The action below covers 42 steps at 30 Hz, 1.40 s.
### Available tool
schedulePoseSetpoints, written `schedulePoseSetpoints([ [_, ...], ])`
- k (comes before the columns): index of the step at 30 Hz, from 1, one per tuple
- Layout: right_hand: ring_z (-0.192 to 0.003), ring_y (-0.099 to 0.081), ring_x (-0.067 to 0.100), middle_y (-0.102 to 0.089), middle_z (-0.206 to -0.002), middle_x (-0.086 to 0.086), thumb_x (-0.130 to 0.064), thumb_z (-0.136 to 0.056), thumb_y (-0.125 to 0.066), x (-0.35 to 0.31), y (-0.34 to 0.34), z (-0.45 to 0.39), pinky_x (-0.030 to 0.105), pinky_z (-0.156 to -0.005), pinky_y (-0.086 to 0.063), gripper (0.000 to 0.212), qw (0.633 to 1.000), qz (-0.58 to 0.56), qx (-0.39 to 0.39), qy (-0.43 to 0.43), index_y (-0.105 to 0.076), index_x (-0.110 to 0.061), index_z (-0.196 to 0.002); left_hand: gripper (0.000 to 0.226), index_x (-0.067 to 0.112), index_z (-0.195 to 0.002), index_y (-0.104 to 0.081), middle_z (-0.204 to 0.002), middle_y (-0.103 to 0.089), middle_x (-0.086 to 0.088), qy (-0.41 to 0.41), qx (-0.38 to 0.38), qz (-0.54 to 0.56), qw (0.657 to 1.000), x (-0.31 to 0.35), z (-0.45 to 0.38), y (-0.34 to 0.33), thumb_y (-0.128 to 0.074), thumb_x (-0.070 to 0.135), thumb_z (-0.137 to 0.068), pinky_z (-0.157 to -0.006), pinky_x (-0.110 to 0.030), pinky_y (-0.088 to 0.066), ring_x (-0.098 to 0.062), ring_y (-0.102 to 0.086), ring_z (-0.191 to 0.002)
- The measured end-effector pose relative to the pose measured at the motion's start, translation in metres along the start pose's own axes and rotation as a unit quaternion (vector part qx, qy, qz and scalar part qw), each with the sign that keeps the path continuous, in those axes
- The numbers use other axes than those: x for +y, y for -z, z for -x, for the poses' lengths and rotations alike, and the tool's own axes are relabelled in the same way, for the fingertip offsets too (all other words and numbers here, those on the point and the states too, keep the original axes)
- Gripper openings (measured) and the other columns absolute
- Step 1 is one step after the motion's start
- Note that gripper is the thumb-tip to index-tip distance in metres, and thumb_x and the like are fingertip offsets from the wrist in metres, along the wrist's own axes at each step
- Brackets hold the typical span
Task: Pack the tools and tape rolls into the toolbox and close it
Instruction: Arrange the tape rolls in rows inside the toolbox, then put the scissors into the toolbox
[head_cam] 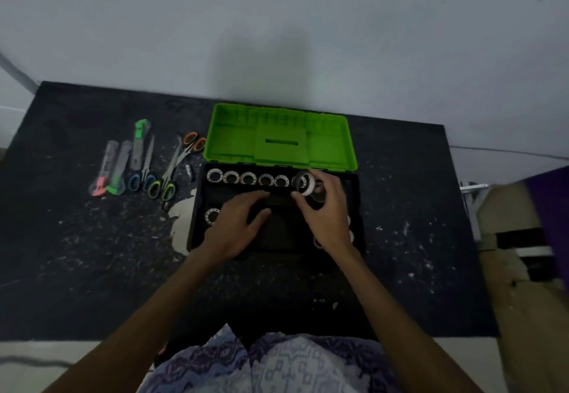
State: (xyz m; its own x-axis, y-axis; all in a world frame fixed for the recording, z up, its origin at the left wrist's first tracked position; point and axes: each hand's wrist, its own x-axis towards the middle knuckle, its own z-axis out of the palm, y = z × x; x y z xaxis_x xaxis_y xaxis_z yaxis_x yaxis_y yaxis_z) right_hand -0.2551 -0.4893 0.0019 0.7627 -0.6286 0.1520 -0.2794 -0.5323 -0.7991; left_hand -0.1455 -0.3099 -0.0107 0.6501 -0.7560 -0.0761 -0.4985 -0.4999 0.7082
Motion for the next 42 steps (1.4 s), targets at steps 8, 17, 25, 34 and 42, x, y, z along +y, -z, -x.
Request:
schedulePoseSetpoints([
  [8, -0.121, -0.048, 0.017, -0.048, -0.131, -0.003, -0.034, -0.084, -0.074, 0.048, 0.052, 0.0, 0.032, -0.106, -0.037, 0.056, 0.98, 0.157, 0.015, -0.122, -0.053, -0.025, -0.135, 0.054, 0.019, -0.134, -0.053, -0.136, -0.056, -0.001, -0.032, 0.0, -0.076, 0.997, -0.005, 0.008, -0.019, -0.044, 0.047, -0.089, -0.115, -0.037, -0.023, -0.021, -0.049, -0.128],
  [17, -0.125, -0.048, 0.02, -0.048, -0.135, 0.0, -0.037, -0.085, -0.073, 0.051, 0.059, -0.015, 0.038, -0.109, -0.032, 0.063, 0.963, 0.223, -0.042, -0.146, -0.049, -0.022, -0.141, 0.061, 0.022, -0.138, -0.048, -0.137, -0.054, -0.002, -0.044, -0.01, -0.09, 0.995, -0.011, 0.009, -0.021, -0.049, 0.047, -0.083, -0.117, -0.039, -0.022, -0.021, -0.046, -0.129],
  [25, -0.123, -0.05, 0.021, -0.049, -0.133, 0.0, -0.03, -0.089, -0.069, 0.047, 0.055, -0.012, 0.039, -0.108, -0.033, 0.048, 0.964, 0.214, -0.031, -0.153, -0.054, -0.024, -0.135, 0.062, 0.021, -0.138, -0.047, -0.137, -0.053, -0.002, -0.061, 0.0, -0.09, 0.994, -0.01, 0.01, -0.022, -0.05, 0.045, -0.081, -0.117, -0.035, -0.017, -0.02, -0.046, -0.129],
  [34, -0.112, -0.051, 0.016, -0.055, -0.116, -0.003, -0.019, -0.092, -0.065, 0.012, -0.005, -0.024, 0.041, -0.097, -0.046, 0.027, 0.995, 0.096, -0.026, -0.015, -0.064, -0.024, -0.119, 0.044, 0.026, -0.133, -0.055, -0.13, -0.058, 0.008, -0.049, 0.028, 0.004, 0.998, -0.007, 0.01, -0.003, -0.063, 0.029, -0.089, -0.112, -0.022, -0.027, -0.005, -0.049, -0.122],
  [42, -0.109, -0.052, 0.014, -0.059, -0.109, -0.003, -0.019, -0.094, -0.06, -0.056, -0.11, -0.048, 0.036, -0.093, -0.046, 0.02, 0.979, 0.012, -0.177, 0.098, -0.067, -0.023, -0.111, 0.02, 0.027, -0.103, -0.067, -0.103, -0.069, 0.013, 0.113, 0.217, 0.129, 0.961, -0.063, 0.035, 0.058, -0.057, 0.013, -0.094, -0.077, -0.007, -0.046, 0.003, -0.062, -0.091],
])
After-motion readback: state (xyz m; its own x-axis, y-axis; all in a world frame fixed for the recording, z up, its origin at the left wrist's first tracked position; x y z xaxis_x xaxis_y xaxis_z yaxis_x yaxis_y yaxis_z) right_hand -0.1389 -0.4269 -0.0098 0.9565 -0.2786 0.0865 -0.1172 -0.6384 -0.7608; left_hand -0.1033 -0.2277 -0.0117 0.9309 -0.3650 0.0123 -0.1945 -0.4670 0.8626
